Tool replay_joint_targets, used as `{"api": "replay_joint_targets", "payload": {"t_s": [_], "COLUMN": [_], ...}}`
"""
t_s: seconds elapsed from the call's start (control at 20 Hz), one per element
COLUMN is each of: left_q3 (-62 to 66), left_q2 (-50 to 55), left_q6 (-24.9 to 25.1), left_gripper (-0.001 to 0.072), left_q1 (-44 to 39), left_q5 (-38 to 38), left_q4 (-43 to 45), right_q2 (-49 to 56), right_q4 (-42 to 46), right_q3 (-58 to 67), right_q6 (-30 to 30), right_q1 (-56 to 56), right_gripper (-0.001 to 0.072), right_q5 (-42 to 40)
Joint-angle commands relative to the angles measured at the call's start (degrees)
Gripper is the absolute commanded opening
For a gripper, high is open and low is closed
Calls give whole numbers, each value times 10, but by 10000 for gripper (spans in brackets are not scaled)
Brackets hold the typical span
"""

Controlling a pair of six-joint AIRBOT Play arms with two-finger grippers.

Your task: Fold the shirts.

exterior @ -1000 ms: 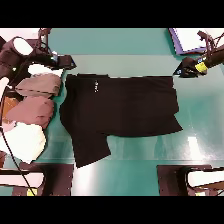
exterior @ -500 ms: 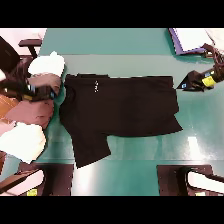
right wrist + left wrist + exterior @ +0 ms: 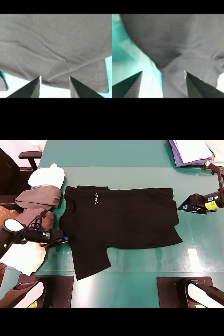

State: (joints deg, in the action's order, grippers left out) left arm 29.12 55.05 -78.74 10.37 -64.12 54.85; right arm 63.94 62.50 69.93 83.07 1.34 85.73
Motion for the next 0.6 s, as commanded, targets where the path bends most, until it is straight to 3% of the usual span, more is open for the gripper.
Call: {"api": "replay_joint_targets", "payload": {"t_s": [0.0,0.05,0.25,0.3,0.55], "left_q3": [-32,-32,1,20,74], "left_q2": [-3,-3,-3,-4,-3], "left_q6": [23,21,10,10,12], "left_gripper": [609,607,103,29,29], "left_q1": [-39,-59,-78,-78,-78], "left_q5": [72,93,83,67,21], "left_q4": [-42,-43,-33,-18,-6], "right_q2": [-9,-9,-12,-21,-80], "right_q4": [0,0,16,27,95], "right_q3": [-7,-7,-15,-34,-226], "right_q6": [1,0,0,0,5], "right_q1": [0,0,19,34,188], "right_gripper": [409,409,409,409,425], "right_q5": [-5,-5,21,23,22]}}
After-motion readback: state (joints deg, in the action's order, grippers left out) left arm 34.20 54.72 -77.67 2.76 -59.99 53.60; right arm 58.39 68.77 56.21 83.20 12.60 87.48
